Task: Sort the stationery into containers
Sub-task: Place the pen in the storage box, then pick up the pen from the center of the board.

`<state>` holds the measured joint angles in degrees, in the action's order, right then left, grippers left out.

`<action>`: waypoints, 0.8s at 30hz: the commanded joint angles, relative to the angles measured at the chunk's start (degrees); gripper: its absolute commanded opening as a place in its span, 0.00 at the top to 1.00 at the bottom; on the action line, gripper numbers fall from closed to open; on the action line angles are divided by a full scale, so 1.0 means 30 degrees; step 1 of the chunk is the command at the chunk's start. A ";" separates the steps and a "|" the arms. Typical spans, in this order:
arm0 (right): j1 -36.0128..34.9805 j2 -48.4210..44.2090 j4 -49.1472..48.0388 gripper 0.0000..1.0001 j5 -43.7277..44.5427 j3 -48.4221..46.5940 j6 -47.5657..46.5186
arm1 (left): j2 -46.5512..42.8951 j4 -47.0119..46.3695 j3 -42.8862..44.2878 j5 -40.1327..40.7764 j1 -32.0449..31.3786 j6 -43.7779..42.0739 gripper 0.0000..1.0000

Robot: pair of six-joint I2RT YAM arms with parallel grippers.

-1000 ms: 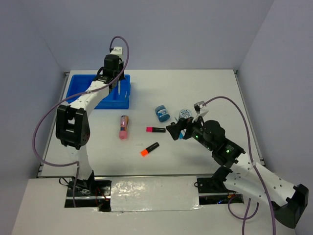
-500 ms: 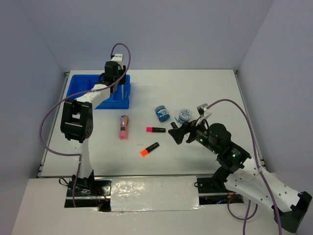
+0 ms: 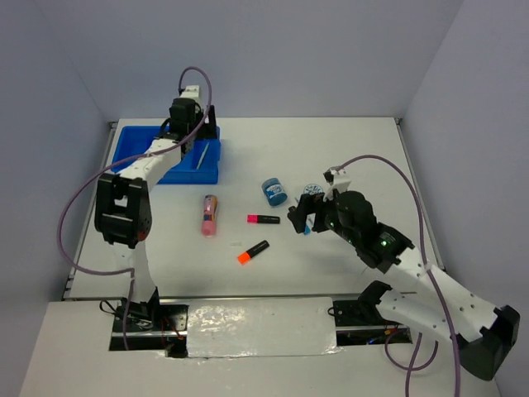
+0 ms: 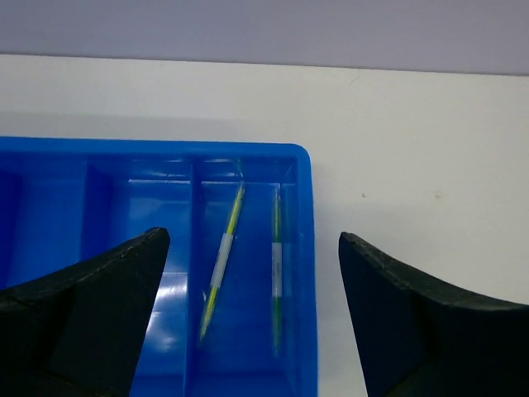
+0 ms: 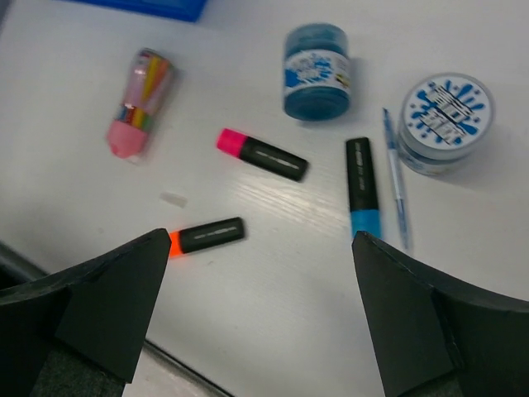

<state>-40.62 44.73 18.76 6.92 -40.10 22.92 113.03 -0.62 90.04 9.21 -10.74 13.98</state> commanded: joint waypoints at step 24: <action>0.4194 1.2715 0.0691 0.64 0.0507 -0.3977 -0.6496 | -2.3115 0.8004 -1.3368 -0.2397 0.0006 0.1346 0.01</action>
<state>-28.45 81.84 24.47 8.51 -48.80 6.07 46.98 27.44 51.55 1.06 -10.74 19.64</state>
